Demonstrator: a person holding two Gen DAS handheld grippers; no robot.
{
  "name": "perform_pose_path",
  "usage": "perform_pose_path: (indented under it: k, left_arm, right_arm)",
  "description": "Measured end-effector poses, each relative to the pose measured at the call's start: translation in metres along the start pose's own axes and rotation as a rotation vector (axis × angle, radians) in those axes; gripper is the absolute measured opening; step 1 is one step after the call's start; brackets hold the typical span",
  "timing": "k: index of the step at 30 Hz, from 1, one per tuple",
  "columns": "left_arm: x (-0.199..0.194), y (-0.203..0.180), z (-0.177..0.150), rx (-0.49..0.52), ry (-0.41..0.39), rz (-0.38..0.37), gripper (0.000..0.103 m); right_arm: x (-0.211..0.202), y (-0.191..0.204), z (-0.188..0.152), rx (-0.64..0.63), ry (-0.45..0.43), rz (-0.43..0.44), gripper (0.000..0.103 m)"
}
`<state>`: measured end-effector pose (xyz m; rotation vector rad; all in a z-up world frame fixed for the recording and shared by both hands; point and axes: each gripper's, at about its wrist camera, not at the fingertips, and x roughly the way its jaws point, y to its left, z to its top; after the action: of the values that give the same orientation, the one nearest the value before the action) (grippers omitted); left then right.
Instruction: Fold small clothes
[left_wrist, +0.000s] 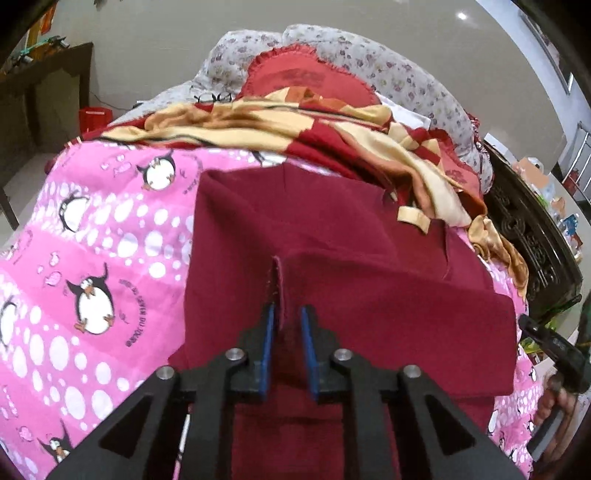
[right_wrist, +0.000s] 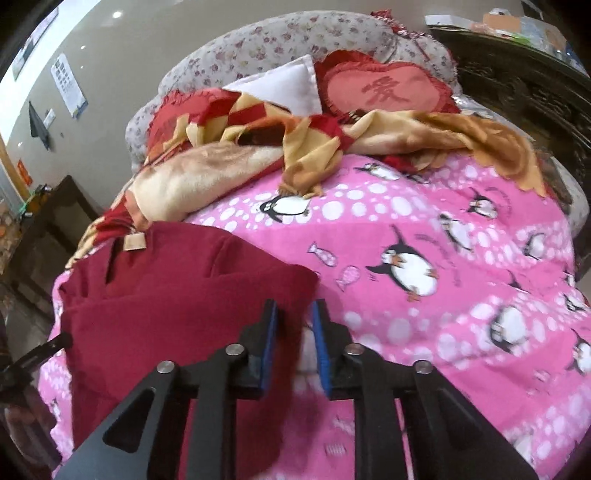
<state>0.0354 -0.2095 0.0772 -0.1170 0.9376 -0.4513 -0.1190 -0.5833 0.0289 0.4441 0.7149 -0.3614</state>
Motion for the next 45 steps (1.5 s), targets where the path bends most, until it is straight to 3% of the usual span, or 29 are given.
perform_pose_path:
  k: [4, 8, 10, 12, 16, 20, 24, 26, 28, 33, 37, 40, 42, 45]
  left_arm:
    - [-0.012, -0.007, 0.003, 0.03, -0.05, 0.003, 0.035]
    - [0.007, -0.01, -0.001, 0.042, 0.007, 0.041, 0.047]
    - [0.03, -0.008, -0.006, 0.042, 0.099, 0.082, 0.049]
    - [0.038, -0.007, -0.01, 0.054, 0.113, 0.083, 0.049]
    - [0.02, -0.007, -0.005, 0.064, 0.096, 0.078, 0.05]
    - [0.009, 0.0, 0.002, 0.029, 0.034, 0.082, 0.06]
    - [0.026, 0.002, 0.007, 0.006, 0.075, 0.101, 0.061]
    - [0.04, -0.002, 0.004, 0.022, 0.116, 0.132, 0.062]
    - [0.044, -0.006, 0.003, 0.044, 0.108, 0.148, 0.065]
    - [0.041, -0.006, 0.002, 0.056, 0.112, 0.142, 0.067]
    - [0.03, -0.004, 0.0, 0.063, 0.106, 0.135, 0.067]
    - [0.026, -0.005, -0.003, 0.076, 0.102, 0.142, 0.067]
    - [0.024, -0.007, -0.006, 0.085, 0.101, 0.152, 0.067]
    - [0.016, -0.008, -0.01, 0.082, 0.101, 0.156, 0.067]
  right_arm:
    - [-0.032, 0.015, -0.016, -0.069, -0.001, 0.099, 0.038]
    - [-0.024, 0.04, -0.04, -0.161, 0.068, 0.163, 0.038]
    - [-0.008, 0.044, -0.052, -0.204, 0.106, 0.101, 0.038]
    - [0.01, 0.038, -0.061, -0.219, 0.146, 0.019, 0.033]
    - [0.0, 0.023, -0.055, -0.138, 0.141, 0.054, 0.031]
    - [-0.021, 0.036, -0.035, -0.175, 0.039, 0.056, 0.037]
    - [-0.007, 0.05, -0.013, -0.186, -0.005, 0.047, 0.037]
    - [0.015, 0.05, 0.0, -0.174, 0.017, 0.013, 0.037]
    - [0.042, 0.047, 0.006, -0.153, 0.075, -0.024, 0.037]
    - [0.036, 0.038, 0.011, -0.112, 0.073, 0.008, 0.039]
    - [-0.002, 0.044, -0.006, -0.145, 0.061, 0.065, 0.044]
    - [-0.021, 0.043, -0.032, -0.168, 0.06, 0.041, 0.048]
    - [-0.018, 0.042, -0.049, -0.187, 0.091, 0.035, 0.048]
    - [0.006, 0.038, -0.066, -0.224, 0.154, -0.059, 0.049]
